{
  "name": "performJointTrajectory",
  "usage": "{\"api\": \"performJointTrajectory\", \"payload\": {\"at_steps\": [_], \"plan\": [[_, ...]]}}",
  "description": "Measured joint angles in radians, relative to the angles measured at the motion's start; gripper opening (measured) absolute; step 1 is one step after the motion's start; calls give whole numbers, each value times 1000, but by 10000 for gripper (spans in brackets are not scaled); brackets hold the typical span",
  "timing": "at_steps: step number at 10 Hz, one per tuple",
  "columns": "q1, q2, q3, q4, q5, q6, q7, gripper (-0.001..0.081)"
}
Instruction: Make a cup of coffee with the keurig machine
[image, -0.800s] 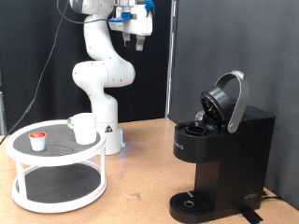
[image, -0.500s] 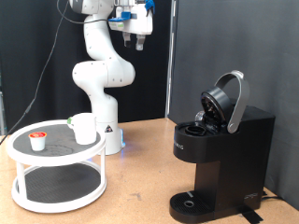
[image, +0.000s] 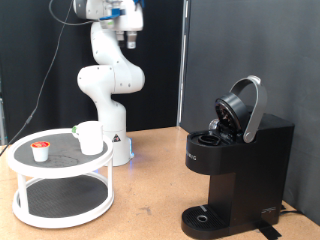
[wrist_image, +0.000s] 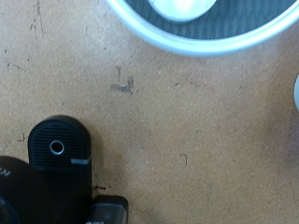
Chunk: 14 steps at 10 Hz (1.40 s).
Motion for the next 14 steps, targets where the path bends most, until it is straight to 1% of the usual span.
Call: {"api": "performJointTrajectory", "payload": {"at_steps": [2, 3, 4, 6, 8, 9, 12, 13, 14], "plan": [[-19, -20, -55, 1, -22, -38, -46, 734], [-21, -24, -65, 3, -22, -53, -55, 734], [-21, -23, -65, 2, -21, -53, -55, 734], [-20, -19, -79, 7, -21, -107, -102, 734], [-23, -14, -132, 17, -32, -120, -157, 734], [-24, -6, -164, 29, -54, -130, -204, 734], [-1, 64, -270, 107, -108, -185, -469, 734], [1, 90, -301, 134, -114, -188, -518, 734], [-2, 108, -325, 154, -119, -174, -526, 734]]}}
